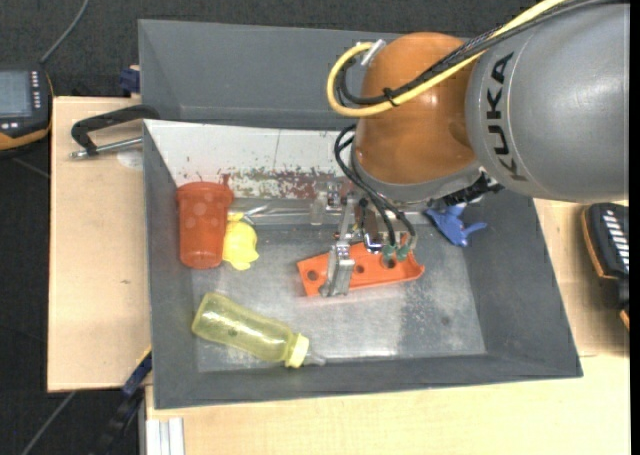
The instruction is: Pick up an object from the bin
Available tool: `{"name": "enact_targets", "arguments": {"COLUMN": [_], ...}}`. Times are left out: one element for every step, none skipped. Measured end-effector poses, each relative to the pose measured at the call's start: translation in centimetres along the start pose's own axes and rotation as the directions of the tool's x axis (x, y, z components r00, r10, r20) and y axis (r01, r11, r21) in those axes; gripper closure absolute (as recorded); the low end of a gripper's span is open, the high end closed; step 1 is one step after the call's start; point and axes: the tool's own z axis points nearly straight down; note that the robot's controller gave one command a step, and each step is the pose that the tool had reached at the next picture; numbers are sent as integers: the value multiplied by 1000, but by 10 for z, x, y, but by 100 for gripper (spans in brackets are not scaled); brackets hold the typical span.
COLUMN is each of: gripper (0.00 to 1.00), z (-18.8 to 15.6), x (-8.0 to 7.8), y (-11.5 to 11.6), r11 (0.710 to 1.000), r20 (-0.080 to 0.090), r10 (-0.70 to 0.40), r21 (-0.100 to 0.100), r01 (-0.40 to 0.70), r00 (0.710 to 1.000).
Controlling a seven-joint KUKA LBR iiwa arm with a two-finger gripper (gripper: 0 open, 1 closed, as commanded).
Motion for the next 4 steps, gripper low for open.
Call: {"name": "enact_targets", "arguments": {"gripper": [0,0,0,0], "z": [0,1,21,34], "x": [0,0,-38,-36], "y": [0,0,25,12], "r11": [1000,1000,969,981], "r20": [0,0,8,3], "r10": [0,-7,-246,-193], "r21": [0,0,0,-2], "r01": [0,7,246,193], "r00": [1000,1000,969,981]}}
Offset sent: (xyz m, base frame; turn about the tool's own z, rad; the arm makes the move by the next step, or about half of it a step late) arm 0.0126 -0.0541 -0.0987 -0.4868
